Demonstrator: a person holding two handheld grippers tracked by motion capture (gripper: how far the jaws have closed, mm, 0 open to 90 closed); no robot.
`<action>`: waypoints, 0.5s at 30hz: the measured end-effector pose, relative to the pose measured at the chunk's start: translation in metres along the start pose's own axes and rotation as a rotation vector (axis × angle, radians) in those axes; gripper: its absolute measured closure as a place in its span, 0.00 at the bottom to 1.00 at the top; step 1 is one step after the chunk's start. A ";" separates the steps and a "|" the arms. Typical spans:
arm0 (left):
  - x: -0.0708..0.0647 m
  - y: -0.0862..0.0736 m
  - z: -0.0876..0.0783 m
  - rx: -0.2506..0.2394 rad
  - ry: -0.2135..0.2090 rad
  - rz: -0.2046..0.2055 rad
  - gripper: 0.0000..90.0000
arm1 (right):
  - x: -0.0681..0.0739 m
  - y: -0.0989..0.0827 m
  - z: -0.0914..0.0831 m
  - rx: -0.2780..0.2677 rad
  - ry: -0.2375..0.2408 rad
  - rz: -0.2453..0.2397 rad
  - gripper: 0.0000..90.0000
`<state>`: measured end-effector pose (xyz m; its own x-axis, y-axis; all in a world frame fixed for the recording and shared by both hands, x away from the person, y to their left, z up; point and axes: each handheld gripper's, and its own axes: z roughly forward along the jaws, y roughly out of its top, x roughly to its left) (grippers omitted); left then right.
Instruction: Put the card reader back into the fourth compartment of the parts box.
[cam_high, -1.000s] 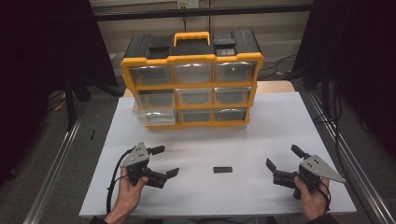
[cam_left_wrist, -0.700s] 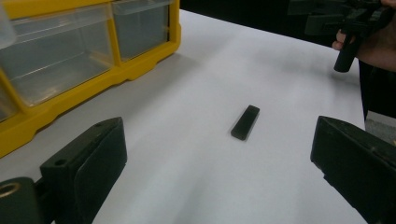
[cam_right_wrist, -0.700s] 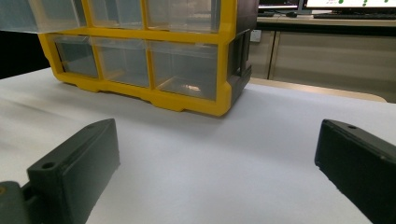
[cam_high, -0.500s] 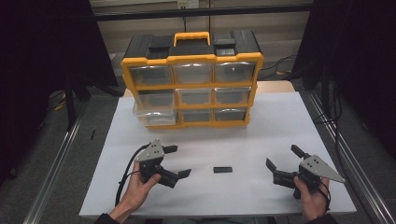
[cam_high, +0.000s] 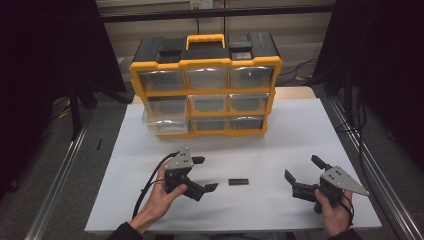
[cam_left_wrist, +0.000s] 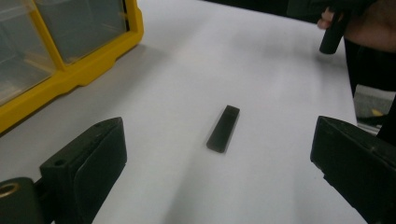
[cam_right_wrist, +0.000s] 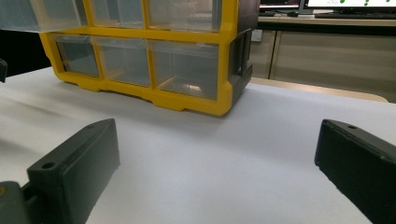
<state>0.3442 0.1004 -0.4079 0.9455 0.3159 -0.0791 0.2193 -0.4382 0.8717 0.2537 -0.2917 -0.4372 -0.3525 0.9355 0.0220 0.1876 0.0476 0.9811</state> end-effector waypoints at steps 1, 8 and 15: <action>0.000 0.001 0.002 0.000 -0.003 0.002 0.04 | 0.000 0.000 0.000 -0.001 -0.001 0.000 0.00; 0.005 0.007 0.015 0.067 -0.050 0.016 0.06 | 0.000 0.000 0.000 -0.002 0.003 -0.004 0.00; 0.003 0.022 0.025 0.149 -0.049 0.072 0.05 | 0.000 0.000 0.000 -0.002 0.004 -0.004 0.00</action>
<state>0.3577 0.0705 -0.4015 0.9697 0.2398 -0.0456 0.1807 -0.5794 0.7947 0.2539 -0.2915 -0.4374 -0.3566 0.9341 0.0187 0.1839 0.0506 0.9816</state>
